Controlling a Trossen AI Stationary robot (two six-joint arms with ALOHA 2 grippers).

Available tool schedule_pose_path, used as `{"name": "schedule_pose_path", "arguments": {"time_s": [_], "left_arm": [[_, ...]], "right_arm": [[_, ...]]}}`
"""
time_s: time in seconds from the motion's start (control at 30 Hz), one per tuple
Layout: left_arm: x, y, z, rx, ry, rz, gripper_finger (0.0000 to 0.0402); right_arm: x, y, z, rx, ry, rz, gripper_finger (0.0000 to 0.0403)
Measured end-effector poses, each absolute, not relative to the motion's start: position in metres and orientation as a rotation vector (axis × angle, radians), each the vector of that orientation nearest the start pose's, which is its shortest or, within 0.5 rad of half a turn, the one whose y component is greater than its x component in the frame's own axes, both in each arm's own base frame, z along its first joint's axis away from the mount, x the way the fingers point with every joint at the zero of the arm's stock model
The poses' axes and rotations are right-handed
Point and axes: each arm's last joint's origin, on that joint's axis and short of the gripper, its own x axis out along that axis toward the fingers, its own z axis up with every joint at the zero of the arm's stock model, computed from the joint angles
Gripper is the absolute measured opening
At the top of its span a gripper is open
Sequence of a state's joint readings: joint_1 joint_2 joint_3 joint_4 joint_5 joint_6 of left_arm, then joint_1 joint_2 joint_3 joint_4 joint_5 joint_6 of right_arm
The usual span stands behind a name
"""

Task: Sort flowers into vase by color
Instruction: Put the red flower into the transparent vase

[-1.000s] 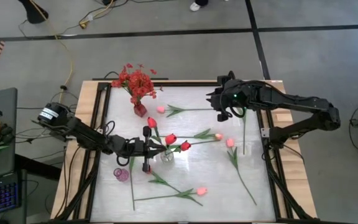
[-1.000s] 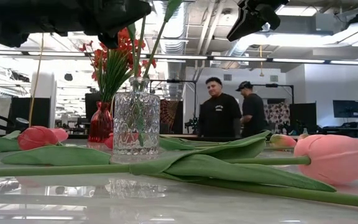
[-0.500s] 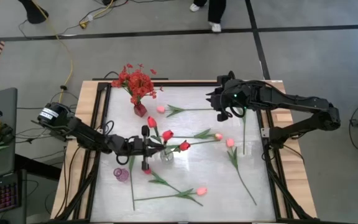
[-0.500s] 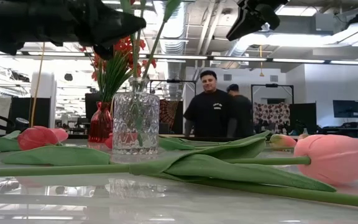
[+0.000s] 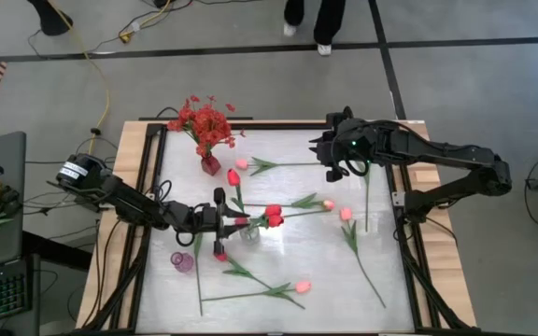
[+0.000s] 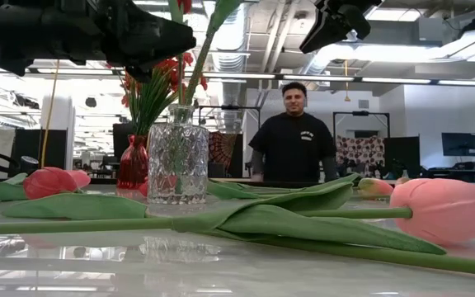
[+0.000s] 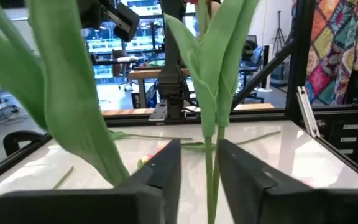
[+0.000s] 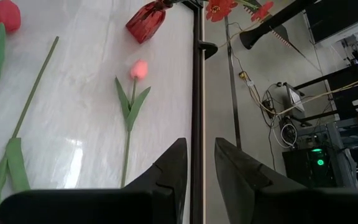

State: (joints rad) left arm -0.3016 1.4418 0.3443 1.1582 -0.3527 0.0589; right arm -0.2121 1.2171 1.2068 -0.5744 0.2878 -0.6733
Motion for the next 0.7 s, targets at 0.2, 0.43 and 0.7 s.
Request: {"name": "schedule_pose_path", "arguments": {"time_s": [0.2, 0.43, 0.7], "left_arm": [[0.236, -0.063, 0.184, 0.040, -0.054, 0.051, 0.0159], [0.220, -0.060, 0.198, 0.002, 0.041, -0.002, 0.0188], [0.189, -0.061, 0.231, -0.073, 0.226, -0.093, 0.0189]], "right_arm": [[0.246, -0.062, 0.356, -0.662, 0.732, -0.268, 0.0108], [0.246, -0.061, 0.356, -0.662, 0.732, -0.268, 0.0108], [0.246, -0.062, 0.356, -0.661, 0.732, -0.269, 0.0108]]}}
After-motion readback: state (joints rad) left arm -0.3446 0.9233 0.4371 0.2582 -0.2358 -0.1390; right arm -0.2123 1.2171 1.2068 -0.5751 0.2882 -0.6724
